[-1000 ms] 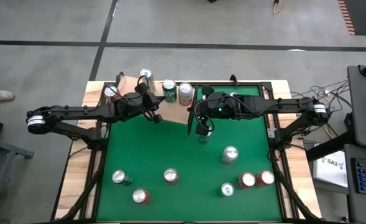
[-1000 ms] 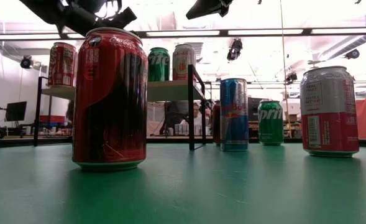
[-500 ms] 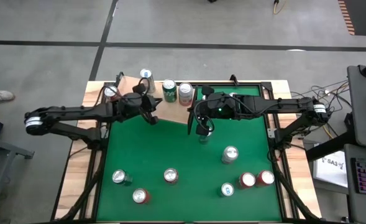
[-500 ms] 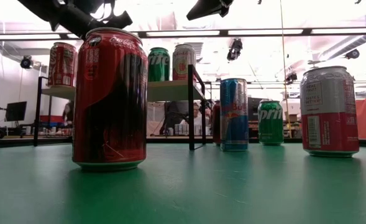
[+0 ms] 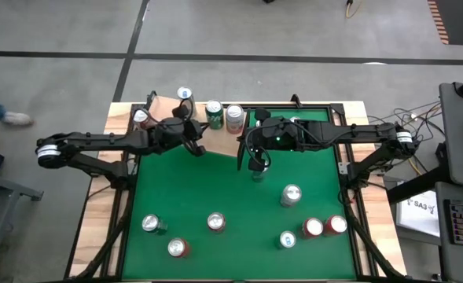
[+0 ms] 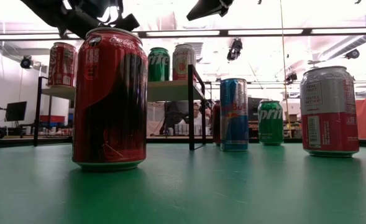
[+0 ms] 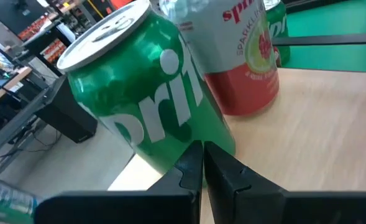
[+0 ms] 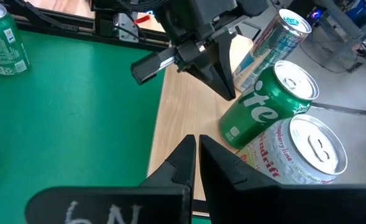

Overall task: Place canned beverage on shelf
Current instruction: Put the green soda can on the shelf

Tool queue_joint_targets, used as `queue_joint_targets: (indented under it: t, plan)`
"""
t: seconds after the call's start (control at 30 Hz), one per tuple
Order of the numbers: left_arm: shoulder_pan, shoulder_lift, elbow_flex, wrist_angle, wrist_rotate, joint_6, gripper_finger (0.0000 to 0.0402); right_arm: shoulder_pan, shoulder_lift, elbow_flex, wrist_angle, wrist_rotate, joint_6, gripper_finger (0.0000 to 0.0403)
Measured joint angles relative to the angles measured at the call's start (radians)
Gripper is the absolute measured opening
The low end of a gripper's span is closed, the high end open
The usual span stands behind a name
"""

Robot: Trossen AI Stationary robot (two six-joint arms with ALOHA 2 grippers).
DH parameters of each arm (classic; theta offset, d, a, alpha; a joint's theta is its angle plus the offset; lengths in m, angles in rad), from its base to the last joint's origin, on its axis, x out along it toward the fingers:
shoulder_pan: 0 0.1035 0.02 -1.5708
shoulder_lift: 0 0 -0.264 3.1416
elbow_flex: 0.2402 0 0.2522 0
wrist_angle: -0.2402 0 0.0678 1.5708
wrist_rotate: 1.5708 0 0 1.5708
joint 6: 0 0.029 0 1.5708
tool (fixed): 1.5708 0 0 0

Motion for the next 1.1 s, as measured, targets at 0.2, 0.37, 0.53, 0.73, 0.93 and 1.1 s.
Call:
queue_joint_targets:
  t: [0.2,0.37,0.53,0.73,0.93,1.1]
  plan:
    - [0.001,0.019,0.001,0.012,-0.073,0.009,0.0,0.0,0.0,-0.004,0.0,0.0,0.0,0.0013]
    - [0.004,0.033,0.001,0.029,-0.079,0.013,0.0,0.0,0.0,-0.008,0.001,0.0,0.0,0.0013]
    - [0.011,0.042,0.001,0.049,-0.079,0.013,0.0,0.0,0.0,-0.01,0.001,0.0,0.0,0.0013]
    - [0.022,0.054,0.002,0.066,-0.079,0.016,0.0,0.0,0.0,-0.01,0.001,0.0,0.0,0.0013]
    - [0.023,0.062,0.002,0.068,-0.078,0.016,0.0,0.0,0.0,-0.011,0.001,0.0,0.0,0.0013]
    - [0.023,0.071,0.002,0.07,-0.066,0.01,0.0,0.0,0.0,-0.011,0.001,0.0,0.0,0.0013]
